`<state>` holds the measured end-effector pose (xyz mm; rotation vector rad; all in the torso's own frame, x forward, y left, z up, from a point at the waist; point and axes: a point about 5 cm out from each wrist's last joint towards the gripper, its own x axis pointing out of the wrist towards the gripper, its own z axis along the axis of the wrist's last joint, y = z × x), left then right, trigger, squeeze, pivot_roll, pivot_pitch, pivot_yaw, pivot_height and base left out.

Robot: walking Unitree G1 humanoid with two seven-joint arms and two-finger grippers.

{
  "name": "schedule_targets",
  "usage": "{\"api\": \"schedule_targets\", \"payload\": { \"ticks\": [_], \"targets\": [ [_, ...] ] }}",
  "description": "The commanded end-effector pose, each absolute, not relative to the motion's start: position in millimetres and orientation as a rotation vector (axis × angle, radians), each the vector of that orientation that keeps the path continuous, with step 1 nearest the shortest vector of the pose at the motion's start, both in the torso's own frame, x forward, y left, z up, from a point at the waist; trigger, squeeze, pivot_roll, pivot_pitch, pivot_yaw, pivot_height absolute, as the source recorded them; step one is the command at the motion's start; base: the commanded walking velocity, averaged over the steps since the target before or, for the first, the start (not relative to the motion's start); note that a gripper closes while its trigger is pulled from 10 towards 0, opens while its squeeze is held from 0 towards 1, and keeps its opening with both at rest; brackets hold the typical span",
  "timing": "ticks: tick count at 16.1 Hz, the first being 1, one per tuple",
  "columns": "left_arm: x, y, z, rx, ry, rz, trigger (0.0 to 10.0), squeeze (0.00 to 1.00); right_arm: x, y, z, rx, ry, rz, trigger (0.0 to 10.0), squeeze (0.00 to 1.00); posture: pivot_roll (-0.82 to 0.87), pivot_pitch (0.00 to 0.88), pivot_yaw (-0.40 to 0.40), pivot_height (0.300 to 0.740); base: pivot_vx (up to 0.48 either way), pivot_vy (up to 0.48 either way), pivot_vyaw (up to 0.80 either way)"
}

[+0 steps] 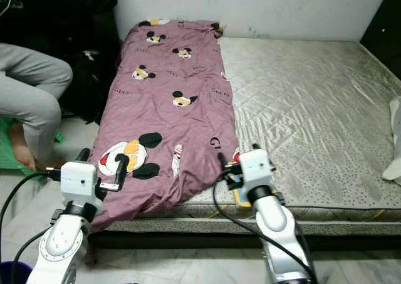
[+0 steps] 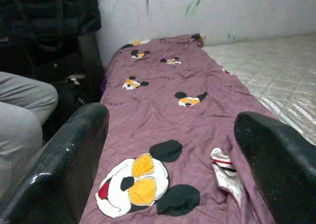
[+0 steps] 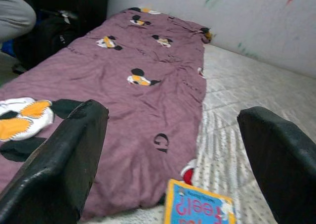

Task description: Clean up the room

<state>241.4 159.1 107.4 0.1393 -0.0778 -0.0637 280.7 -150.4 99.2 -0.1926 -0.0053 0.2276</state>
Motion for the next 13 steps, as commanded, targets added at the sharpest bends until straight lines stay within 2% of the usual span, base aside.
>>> {"api": "schedule_targets", "payload": {
  "ticks": [1, 13],
  "targets": [
    [242.2, 158.0, 110.9, 0.143, -0.097, -0.080, 10.0, 0.00, 281.5, -153.4, 100.9, -0.198, -0.002, 0.225, 10.0, 0.00, -0.03, 0.098, -0.075, 0.740, 0.000, 0.000, 0.00],
    [242.4, 154.9, 107.0, 0.113, -0.086, -0.094, 10.0, 0.00, 284.0, -155.0, 102.1, -0.208, -0.003, 0.222, 10.0, 0.00, -0.04, 0.091, -0.078, 0.740, 0.315, 0.000, 0.00]
  ]
}}
